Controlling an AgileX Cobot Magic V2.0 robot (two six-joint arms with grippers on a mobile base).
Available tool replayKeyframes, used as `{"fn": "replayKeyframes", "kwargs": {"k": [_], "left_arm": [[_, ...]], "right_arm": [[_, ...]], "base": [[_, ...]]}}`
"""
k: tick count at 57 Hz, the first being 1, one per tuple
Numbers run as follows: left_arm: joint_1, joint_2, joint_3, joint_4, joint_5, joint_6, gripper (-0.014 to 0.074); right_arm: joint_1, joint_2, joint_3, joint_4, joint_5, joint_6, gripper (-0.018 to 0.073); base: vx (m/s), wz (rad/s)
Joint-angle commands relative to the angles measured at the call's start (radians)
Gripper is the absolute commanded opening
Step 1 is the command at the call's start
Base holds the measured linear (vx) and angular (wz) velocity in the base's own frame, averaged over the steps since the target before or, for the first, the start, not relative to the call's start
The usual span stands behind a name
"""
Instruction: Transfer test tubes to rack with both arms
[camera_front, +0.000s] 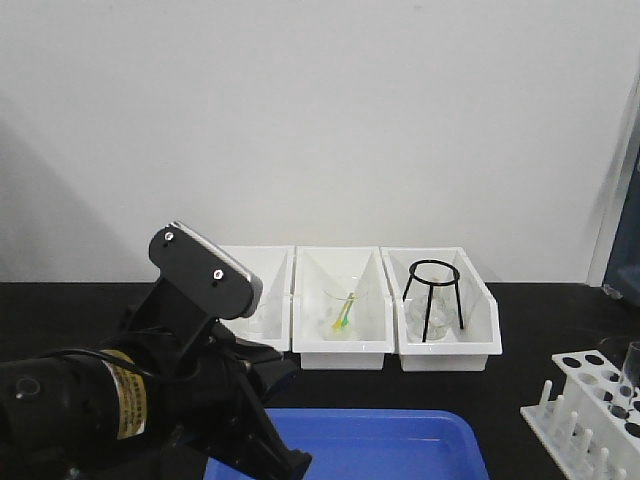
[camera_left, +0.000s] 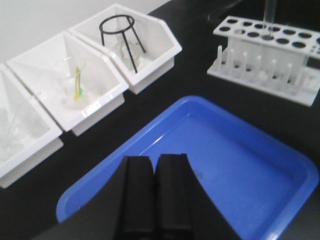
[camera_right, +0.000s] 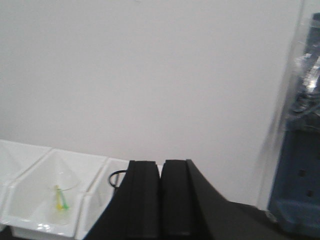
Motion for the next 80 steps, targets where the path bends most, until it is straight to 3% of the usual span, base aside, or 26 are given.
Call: {"fn": "replayKeyframes", "kwargs": {"k": [1, 6, 14, 22, 35, 56, 80], "left_arm": [[-0.005, -0.032, -0.031, 0.032, 0.009, 0.004, -0.0022], [-0.005, -0.058, -0.031, 0.040, 0.048, 0.004, -0.0022], [0.004, -0.144, -0.031, 0.118, 0.136, -0.036, -0.0022], [0.072, -0.257, -0.031, 0.157, 0.261, -0.111, -0.0022], [0.181, -0.455, -0.031, 0.230, 0.359, -0.132, -0.0022], [0.184, -0.610, -0.031, 0.205, 0.414, -0.132, -0.0021], [0.184, -0.621, -0.031, 0.205, 0.474, -0.132, -0.0021]], "right_arm": [[0.032, -0.053, -0.027, -0.229, -0.070, 0.249, -0.0010], [0.054, -0.078, -0.027, -0.409, -0.148, 0.442, -0.0008], [0.108, -0.086, -0.027, -0.546, -0.162, 0.564, -0.0008], [0.192, -0.084, -0.027, -0.537, -0.123, 0.568, -0.0008], [0.264, -0.084, -0.027, -0.538, -0.100, 0.562, -0.0008], [0.265, -0.084, -0.027, -0.538, -0.111, 0.564, -0.0008], [0.265, -0.084, -0.027, -0.538, -0.111, 0.564, -0.0008]], "base": [[0.00, 0.00], [0.00, 0.00], [0.00, 0.00], [0.00, 0.00], [0.00, 0.00], [0.00, 0.00], [0.00, 0.00]]}}
